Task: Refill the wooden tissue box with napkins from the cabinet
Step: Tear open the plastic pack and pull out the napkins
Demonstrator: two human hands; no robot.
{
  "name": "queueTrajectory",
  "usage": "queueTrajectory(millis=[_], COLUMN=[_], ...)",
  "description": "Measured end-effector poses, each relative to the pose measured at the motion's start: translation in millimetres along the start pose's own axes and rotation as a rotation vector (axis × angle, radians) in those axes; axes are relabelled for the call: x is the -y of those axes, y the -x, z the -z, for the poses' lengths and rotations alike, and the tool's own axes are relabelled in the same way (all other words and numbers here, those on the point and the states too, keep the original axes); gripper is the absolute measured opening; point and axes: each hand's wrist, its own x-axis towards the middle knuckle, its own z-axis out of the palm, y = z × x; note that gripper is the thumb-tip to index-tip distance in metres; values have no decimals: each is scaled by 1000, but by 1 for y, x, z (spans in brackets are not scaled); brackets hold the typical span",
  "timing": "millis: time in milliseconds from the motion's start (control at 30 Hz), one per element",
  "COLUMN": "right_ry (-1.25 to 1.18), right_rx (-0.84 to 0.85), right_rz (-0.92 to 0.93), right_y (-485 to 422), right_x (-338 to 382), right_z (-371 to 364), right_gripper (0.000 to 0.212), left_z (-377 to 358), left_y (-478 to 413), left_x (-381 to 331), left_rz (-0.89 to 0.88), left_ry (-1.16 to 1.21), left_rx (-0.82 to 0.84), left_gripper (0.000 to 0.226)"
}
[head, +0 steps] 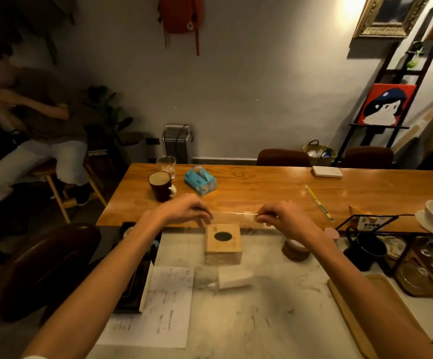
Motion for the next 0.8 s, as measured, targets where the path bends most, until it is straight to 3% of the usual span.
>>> queueTrajectory(millis=[233, 467, 567, 700, 800], right_ry=[22, -179, -210, -196, -207], right_rx=[39, 50, 90, 140, 128], right_rz=[-77, -245, -277, -262, -251], right_y=[7, 23, 27, 26, 26], right_x=[-27, -59, -70, -71, -71], right_z=[13, 26, 33, 36, 38], right_gripper=[16, 10, 11, 14, 15], left_z=[4, 9, 9, -2, -11], left_y=[6, 12, 11, -10, -37], left_x=[17, 40, 45, 13, -12], left_rz=[46, 4, 7, -11, -67], left_ry=[220, 463, 434, 310, 172], left_rx=[-110, -313, -334, -195, -191], left_gripper=[17, 13, 19, 62, 47])
